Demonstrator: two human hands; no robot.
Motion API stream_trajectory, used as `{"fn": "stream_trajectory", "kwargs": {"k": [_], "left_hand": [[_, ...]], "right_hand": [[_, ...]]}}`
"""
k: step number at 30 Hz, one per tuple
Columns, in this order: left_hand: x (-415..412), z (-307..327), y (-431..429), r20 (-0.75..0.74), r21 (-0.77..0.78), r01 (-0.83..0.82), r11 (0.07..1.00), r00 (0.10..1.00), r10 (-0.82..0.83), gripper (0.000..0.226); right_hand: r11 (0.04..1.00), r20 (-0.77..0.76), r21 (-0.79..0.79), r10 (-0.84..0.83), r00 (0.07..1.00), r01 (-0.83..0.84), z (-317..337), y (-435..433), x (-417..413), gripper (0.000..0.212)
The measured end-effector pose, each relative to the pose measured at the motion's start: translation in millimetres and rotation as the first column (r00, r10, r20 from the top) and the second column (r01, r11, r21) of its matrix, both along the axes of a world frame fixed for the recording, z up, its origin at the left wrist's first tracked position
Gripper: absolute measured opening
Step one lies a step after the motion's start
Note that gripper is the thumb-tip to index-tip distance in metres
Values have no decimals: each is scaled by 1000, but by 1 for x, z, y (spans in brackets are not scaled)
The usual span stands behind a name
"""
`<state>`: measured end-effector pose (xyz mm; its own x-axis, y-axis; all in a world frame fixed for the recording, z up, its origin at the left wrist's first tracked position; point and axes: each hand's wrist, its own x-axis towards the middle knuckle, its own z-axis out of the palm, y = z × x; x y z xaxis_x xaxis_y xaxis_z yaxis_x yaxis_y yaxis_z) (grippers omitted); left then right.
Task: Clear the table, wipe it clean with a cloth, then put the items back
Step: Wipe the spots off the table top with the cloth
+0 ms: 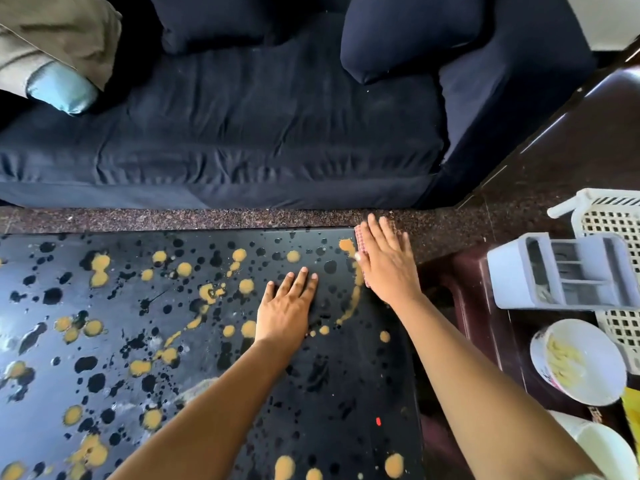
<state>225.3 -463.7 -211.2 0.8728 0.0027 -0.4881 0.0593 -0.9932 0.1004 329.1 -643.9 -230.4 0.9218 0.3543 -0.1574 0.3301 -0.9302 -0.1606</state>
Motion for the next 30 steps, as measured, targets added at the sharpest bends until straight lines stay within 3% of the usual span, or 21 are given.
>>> {"fn": "stream_trajectory", "kwargs": {"k": [5,11,17,22,24,27,30], "left_hand": [[2,-4,1,-15,10,-2,1000,1000,2,59],[-2,-2,8,-37,15,4,1000,999,-3,56],[-2,-1,3,-30,27,-22,999,999,23,58],[-3,-4,2,1,35,-42,999,999,42,59],[-7,-4,-1,18,37,-56,998,998,55,62],[-9,-5,-2,45,38,-78,996,996,76,69],[-6,-5,-1,35,37,-78,996,996,76,70]], "right_hand": [[982,-29,-9,-186,982,186,-23,31,-15,60],[1000,9,-16,6,1000,-6,-24,22,-14,56],[958,-1,13,-286,958,286,-27,33,-16,57],[1000,4,19,2,1000,-2,-29,46,-17,60],[997,39,-8,-81,996,81,-31,23,-17,61],[930,28,-15,-368,930,368,-32,14,-13,64],[929,14,38,-368,930,368,-29,42,-11,63]]}}
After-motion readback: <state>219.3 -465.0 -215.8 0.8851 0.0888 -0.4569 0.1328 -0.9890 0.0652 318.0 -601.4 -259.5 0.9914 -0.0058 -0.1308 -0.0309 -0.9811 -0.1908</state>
